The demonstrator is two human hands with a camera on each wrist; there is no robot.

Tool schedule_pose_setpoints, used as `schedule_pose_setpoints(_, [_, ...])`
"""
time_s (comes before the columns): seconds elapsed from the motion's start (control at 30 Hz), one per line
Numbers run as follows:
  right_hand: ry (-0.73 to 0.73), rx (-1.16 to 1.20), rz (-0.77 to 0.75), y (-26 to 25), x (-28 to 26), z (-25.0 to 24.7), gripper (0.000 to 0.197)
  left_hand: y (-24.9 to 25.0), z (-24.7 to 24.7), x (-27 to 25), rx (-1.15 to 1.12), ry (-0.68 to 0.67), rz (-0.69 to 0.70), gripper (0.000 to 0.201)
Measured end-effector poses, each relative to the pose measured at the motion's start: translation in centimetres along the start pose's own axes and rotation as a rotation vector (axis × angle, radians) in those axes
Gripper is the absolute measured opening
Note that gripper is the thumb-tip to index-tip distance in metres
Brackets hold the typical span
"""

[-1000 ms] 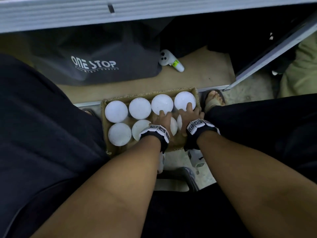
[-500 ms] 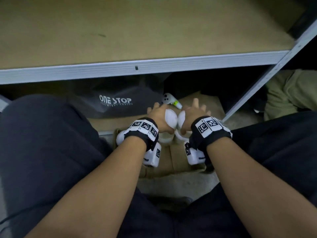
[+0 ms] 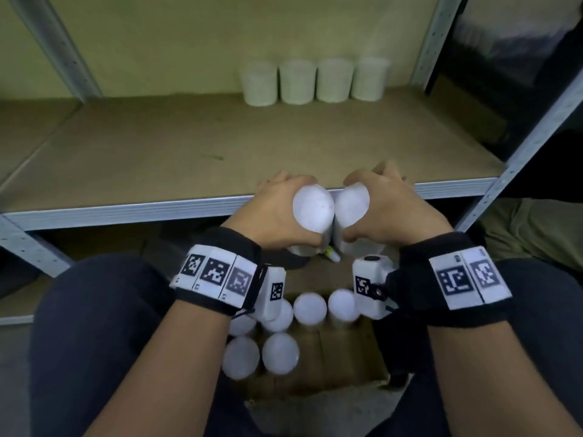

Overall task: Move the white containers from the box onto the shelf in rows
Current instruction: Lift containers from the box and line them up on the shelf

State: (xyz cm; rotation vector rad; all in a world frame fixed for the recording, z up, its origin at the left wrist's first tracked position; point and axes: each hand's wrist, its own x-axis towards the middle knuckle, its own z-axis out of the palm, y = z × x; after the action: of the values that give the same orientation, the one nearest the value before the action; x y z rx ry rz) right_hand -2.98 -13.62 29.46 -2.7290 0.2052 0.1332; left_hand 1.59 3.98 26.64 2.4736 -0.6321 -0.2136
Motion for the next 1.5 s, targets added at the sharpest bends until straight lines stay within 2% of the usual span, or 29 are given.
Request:
schedule_pose_setpoints(0.27, [0.243,0.128,-0.175,-3.0,0.7,-2.7,0.061,0.1,-5.0,-0.5,-0.034,0.29,0.052,0.088])
schedule_pose_setpoints(0.4, [0.285,0.222,-0.235,-4.1,3.2,-1.4,0.051,-1.6,-5.7,0.1,-0.037,0.447,0.017,0.072])
schedule_pose_setpoints(0.6, [0.35,0.336,-0.314,-5.3,6.5,1.2,0.034,-4.9,-5.4,1.1,-0.088,0.519,-0.039,0.045])
schedule_pose_setpoints(0.8, [0.408,0.345,-0.413,-5.7,8.2,2.2,0.034,-6.2,-5.7,1.3,-0.086,0.52,-0.023,0.041])
schedule_pose_setpoints(0.9, [0.376,0.355,-0.389,-5.5,8.4,2.4,0.036,-6.3,-5.8,1.2,-0.073,0.483,-0.034,0.044])
schedule_pose_setpoints(1.0, [0.36,0.294,-0.379,-5.4,8.3,2.3,0.036,-6.4,-6.2,0.8,0.035,0.467,-0.038,0.045])
schedule_pose_setpoints(1.13, [0.354,0.213,-0.368,-5.4,7.4,1.1,0.028,-5.8,-7.1,0.2,0.054,0.491,0.006,0.028])
schedule_pose_setpoints(1.27, [0.261,0.144,-0.371,-5.4,6.6,-0.1,0.024,-4.9,-7.5,-0.1,0.08,0.448,0.048,0.015])
schedule_pose_setpoints(1.5, [0.214,0.139,-0.36,-6.3,7.0,-0.5,0.022,-4.8,-7.8,-0.2,0.091,0.461,0.019,0.017])
